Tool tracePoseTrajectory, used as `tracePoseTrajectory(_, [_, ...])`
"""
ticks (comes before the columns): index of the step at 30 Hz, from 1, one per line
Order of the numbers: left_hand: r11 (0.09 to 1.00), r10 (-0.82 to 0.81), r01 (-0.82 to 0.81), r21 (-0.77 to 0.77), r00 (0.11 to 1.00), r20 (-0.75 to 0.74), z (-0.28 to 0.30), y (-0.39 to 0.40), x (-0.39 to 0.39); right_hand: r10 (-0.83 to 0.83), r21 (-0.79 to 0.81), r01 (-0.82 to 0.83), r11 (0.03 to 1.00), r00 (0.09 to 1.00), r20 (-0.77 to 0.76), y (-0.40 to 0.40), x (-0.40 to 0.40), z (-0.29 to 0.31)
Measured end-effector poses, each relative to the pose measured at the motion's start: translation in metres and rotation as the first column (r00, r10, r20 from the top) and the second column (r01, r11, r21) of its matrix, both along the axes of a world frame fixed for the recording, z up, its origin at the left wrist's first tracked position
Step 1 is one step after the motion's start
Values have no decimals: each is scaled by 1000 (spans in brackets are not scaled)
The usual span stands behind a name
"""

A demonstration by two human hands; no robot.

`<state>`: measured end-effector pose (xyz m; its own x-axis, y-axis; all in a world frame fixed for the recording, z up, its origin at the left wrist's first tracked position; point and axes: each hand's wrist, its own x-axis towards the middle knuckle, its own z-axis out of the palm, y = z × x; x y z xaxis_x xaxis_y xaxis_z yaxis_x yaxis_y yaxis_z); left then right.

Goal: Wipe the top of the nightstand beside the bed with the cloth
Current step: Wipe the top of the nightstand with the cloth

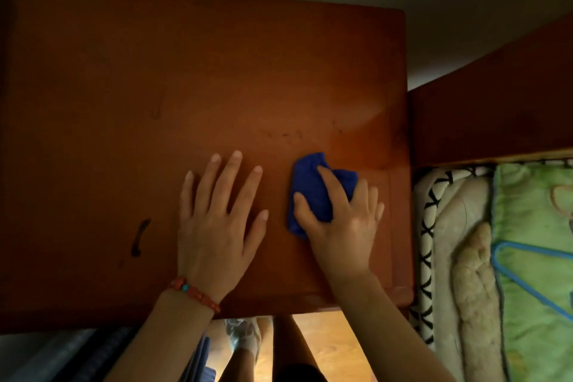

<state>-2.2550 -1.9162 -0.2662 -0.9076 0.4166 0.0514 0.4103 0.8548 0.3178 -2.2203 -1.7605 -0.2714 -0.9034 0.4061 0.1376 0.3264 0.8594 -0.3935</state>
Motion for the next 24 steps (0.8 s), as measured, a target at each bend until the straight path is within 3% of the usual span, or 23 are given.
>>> tracePoseTrajectory(6, [998,16,-16,-65,1000,10,-7,15,-56,-73,12,73,997,996,-51,24,-95,-3])
tracePoseTrajectory(13, [997,10,-8,-76,1000,19,-10,14,-61,63,-1,-63,998,998,-12,20,-65,1])
tracePoseTrajectory(19, [997,27,-24,-74,998,51,-10,15,-62,-20,-42,17,999,998,-63,40,-182,0])
tracePoseTrajectory(24, [997,38,-33,-69,997,68,-8,16,-65,67,-51,-65,997,997,25,33,-140,4])
